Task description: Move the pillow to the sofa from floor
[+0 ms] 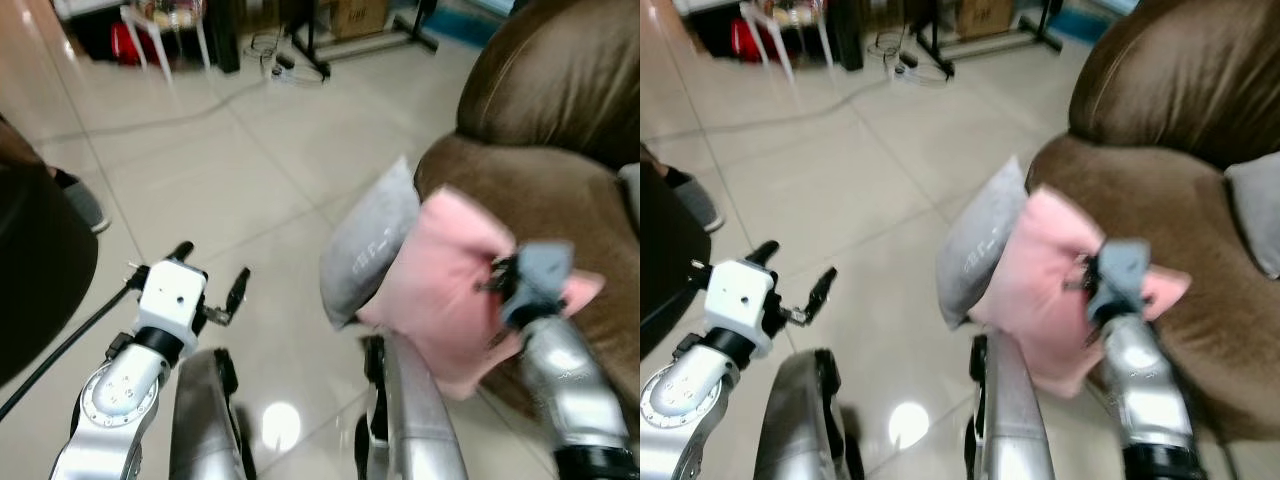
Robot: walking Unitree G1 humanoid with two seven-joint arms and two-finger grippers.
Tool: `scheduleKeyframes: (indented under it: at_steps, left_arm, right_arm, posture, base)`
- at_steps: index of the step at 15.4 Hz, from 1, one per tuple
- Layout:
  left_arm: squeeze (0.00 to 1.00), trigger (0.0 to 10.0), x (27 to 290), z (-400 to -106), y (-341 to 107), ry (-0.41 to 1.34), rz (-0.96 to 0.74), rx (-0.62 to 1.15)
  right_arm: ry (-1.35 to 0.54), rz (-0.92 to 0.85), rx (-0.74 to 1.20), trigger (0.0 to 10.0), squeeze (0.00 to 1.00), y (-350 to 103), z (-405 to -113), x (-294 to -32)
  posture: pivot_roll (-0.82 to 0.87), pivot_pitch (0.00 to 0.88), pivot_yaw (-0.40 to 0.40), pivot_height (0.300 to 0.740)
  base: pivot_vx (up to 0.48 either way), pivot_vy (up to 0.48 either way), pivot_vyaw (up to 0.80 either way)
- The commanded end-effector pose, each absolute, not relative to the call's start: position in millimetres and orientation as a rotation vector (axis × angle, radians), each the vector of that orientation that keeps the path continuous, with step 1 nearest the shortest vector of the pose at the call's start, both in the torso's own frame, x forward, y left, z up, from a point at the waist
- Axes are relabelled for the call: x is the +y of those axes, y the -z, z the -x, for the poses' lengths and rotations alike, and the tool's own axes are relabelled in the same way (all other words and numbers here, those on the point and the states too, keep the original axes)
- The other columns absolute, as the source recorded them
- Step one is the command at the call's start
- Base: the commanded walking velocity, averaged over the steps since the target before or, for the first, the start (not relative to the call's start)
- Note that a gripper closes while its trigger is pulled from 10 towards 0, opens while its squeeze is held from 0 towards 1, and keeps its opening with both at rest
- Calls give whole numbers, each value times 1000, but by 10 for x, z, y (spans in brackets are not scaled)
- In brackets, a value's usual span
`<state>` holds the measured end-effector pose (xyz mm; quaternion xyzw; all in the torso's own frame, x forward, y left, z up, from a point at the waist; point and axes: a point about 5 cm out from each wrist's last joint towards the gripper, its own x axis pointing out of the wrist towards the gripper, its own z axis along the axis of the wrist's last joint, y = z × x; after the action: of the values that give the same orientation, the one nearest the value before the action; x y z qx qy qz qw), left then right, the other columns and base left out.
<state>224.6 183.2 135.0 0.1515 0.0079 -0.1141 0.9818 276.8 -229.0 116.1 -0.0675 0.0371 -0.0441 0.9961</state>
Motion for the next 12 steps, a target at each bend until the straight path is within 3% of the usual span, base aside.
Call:
scheduleKeyframes:
  at_steps: [1, 4, 12]
  left_arm:
    - [0, 10000, 1847, -2235, -1365, 205, -316, 12]
    - [0, 10000, 1818, -2327, -1502, 145, -303, -48]
    - [0, 10000, 1820, -2589, -1630, 77, -315, -81]
  right_arm:
    - [108, 133, -34, 10000, 0, -1478, -2789, -2340]
    - [176, 52, -243, 10000, 0, -2198, -2816, -2305]
    - [198, 78, -138, 10000, 0, -2067, -2939, -1987]
  posture:
    - [-24, 0, -59, 510]
    - [-45, 0, -41, 525]
    - [-40, 0, -24, 605]
  base:
    - [0, 0, 0]
    - [0, 0, 0]
    - [0, 0, 0]
